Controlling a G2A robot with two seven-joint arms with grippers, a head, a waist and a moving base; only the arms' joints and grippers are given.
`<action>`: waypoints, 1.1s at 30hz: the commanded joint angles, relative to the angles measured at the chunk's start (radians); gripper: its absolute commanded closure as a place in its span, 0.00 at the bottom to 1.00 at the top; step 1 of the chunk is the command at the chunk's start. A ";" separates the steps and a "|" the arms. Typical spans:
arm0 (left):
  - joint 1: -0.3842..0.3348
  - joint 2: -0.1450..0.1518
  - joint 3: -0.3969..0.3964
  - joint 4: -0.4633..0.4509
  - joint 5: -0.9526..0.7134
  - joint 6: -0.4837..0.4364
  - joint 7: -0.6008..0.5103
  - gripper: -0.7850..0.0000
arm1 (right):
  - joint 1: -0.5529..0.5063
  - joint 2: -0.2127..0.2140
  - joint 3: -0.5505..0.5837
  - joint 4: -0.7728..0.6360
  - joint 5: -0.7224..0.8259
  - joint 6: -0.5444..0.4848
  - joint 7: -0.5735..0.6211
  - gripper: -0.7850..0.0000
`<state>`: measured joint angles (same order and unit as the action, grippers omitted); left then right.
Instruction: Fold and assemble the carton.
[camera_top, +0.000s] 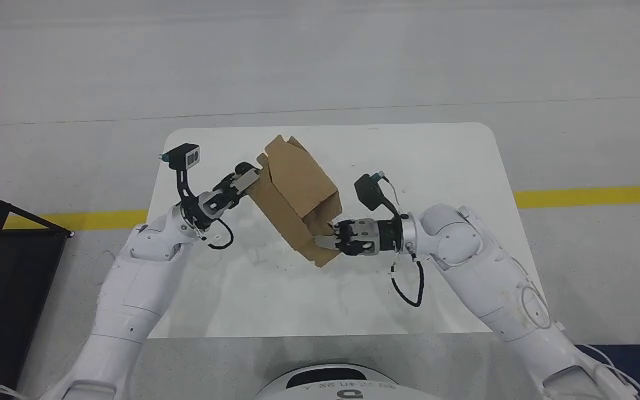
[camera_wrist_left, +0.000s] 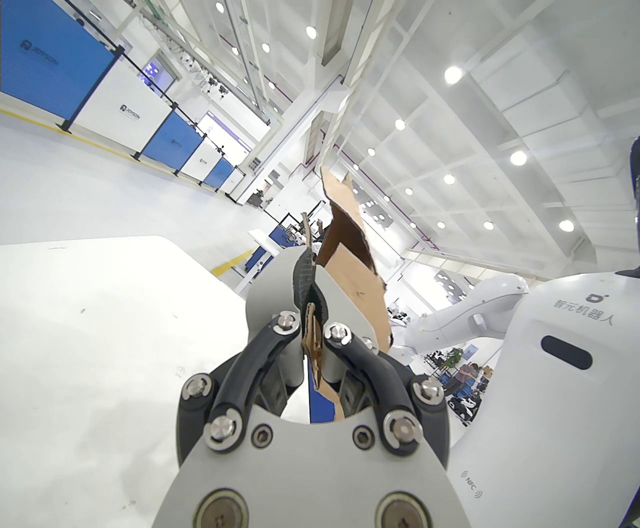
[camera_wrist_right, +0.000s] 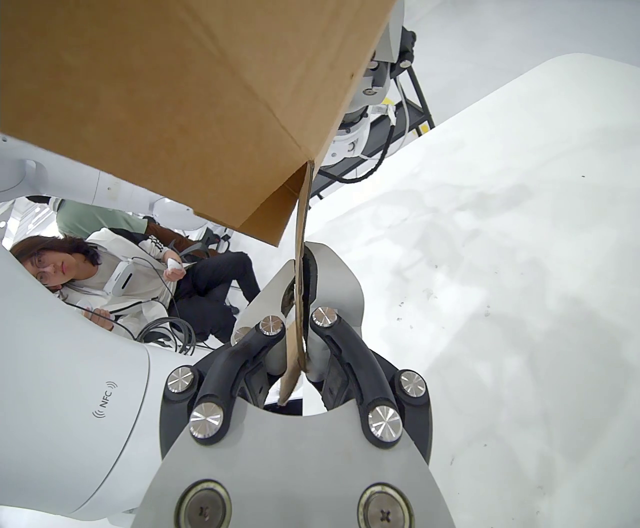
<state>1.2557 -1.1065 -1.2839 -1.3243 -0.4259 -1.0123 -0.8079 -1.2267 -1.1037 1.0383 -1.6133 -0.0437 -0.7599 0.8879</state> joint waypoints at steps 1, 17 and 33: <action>-0.004 0.003 -0.002 -0.001 -0.006 0.000 0.000 1.00 | -0.002 0.002 0.003 -0.004 -0.005 -0.014 -0.010 0.00; 0.009 0.012 -0.011 -0.023 0.055 0.000 0.000 1.00 | -0.067 0.016 0.058 -0.038 -0.104 -0.086 -0.184 0.48; 0.001 0.025 0.022 -0.009 0.037 0.000 0.000 1.00 | -0.084 0.015 0.076 -0.034 -0.207 -0.046 -0.338 0.76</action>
<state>1.2575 -1.0827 -1.2636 -1.3347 -0.3861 -1.0123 -0.8077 -1.3079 -1.0885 1.1098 -1.6464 -0.2430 -0.8117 0.5648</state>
